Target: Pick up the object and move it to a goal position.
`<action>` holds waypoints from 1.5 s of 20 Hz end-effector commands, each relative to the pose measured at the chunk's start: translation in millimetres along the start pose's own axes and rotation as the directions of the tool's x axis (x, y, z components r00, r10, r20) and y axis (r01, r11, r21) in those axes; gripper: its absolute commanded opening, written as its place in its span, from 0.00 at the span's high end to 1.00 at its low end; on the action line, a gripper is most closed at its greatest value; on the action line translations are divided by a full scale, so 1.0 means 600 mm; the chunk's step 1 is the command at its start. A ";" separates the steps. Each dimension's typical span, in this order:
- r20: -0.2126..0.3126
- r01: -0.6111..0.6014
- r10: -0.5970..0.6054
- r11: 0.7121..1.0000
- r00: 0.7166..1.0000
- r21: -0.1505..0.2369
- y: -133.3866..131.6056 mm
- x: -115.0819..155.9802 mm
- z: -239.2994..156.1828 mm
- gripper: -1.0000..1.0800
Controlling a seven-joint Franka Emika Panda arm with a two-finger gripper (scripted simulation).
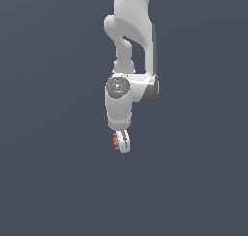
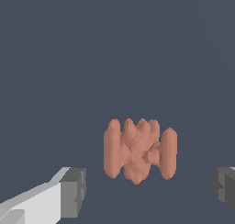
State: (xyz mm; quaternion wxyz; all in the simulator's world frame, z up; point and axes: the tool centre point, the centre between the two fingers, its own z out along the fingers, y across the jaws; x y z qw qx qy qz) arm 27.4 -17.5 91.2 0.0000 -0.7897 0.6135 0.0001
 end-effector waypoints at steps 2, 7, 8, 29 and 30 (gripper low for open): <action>0.000 -0.003 0.003 1.000 1.000 0.000 0.000 0.000 0.000 0.04; 0.000 -0.004 0.004 1.000 1.000 0.000 0.000 0.000 0.016 0.04; 0.000 -0.005 0.005 1.000 1.000 0.000 0.001 0.000 0.023 0.04; 0.000 -0.008 0.008 1.000 1.000 0.000 0.000 0.001 0.084 1.00; 0.000 -0.008 0.008 1.000 1.000 0.000 0.000 0.001 0.084 1.00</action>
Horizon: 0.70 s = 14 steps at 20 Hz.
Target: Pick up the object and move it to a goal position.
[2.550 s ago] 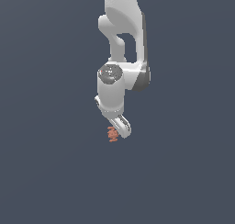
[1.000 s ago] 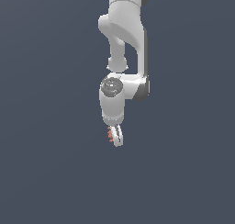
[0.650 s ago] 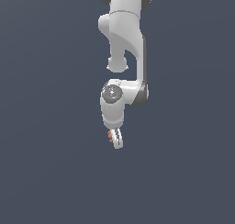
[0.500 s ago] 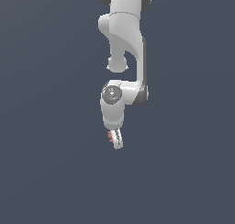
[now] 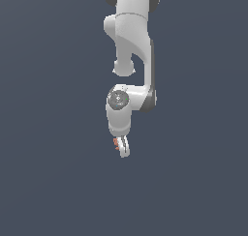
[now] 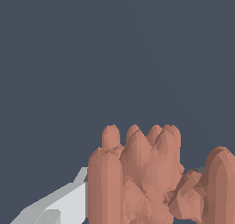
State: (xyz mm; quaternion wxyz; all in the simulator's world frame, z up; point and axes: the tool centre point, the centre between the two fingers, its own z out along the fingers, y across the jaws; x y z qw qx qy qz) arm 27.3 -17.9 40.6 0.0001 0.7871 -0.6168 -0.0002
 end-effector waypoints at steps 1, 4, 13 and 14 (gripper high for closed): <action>0.000 0.000 0.000 1.000 1.000 0.000 0.000 0.000 0.000 1.00; 0.000 0.000 0.000 1.000 1.000 0.000 0.006 0.007 -0.001 1.00; 0.000 0.000 0.000 1.000 1.000 0.000 0.070 0.080 -0.005 1.00; 0.000 0.000 0.000 1.000 1.000 0.000 0.081 0.093 -0.005 1.00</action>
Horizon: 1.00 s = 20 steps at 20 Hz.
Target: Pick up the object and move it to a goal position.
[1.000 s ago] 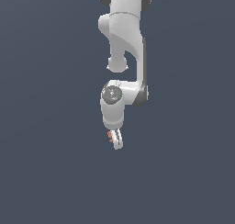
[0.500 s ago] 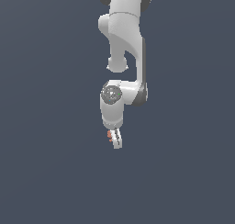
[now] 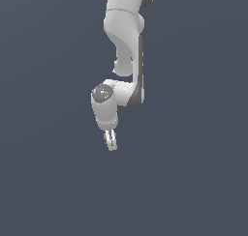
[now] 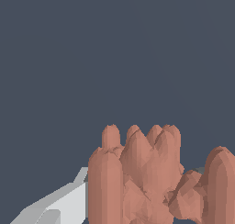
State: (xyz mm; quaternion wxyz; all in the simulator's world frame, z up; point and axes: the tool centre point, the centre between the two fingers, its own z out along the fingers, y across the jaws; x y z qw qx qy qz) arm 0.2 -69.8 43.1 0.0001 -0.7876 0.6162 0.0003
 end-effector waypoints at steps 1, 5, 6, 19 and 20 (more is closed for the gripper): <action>0.000 -0.001 0.001 1.000 1.000 0.000 0.028 0.033 -0.002 1.00; 0.000 -0.001 0.001 1.000 1.000 0.000 0.081 0.095 -0.005 1.00; 0.000 -0.001 0.001 1.000 1.000 0.000 0.094 0.110 -0.006 1.00; 0.000 -0.001 0.001 1.000 1.000 0.000 0.194 0.236 -0.013 1.00; 0.000 -0.001 0.001 1.000 1.000 0.000 0.196 0.239 -0.013 1.00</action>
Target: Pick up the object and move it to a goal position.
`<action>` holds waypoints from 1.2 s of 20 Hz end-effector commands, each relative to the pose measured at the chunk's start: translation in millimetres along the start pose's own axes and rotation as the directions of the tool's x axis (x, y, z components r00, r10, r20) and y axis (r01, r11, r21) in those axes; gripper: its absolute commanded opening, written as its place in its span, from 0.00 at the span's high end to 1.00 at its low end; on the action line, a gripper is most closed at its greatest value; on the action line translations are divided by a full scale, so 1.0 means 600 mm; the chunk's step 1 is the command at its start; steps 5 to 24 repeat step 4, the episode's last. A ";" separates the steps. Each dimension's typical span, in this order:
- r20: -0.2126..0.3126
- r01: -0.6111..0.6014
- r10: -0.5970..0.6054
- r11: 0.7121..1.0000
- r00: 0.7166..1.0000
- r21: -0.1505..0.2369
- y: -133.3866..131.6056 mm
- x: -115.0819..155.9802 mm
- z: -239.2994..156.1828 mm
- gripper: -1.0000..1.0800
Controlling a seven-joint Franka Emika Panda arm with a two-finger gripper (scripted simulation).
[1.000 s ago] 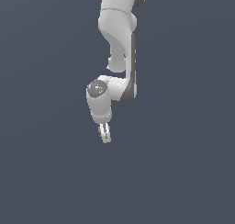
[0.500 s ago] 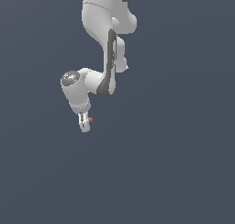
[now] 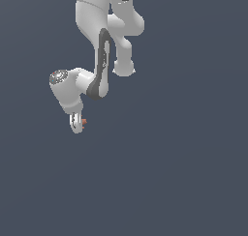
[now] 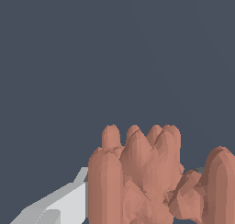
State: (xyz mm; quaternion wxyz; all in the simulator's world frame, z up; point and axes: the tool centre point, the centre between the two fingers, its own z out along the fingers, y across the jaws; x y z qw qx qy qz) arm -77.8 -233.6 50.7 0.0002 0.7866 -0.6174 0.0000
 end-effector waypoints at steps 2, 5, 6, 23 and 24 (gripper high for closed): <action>0.000 0.002 -0.002 1.000 1.000 0.000 0.006 0.009 -0.001 1.00; 0.000 0.002 -0.002 1.000 1.000 0.000 0.005 0.010 -0.001 1.00; 0.000 0.002 -0.002 1.000 1.000 0.000 0.005 0.010 -0.001 1.00; 0.000 0.002 -0.002 1.000 1.000 0.000 0.005 0.010 -0.001 1.00; 0.000 0.002 -0.002 1.000 1.000 0.000 0.005 0.010 -0.001 1.00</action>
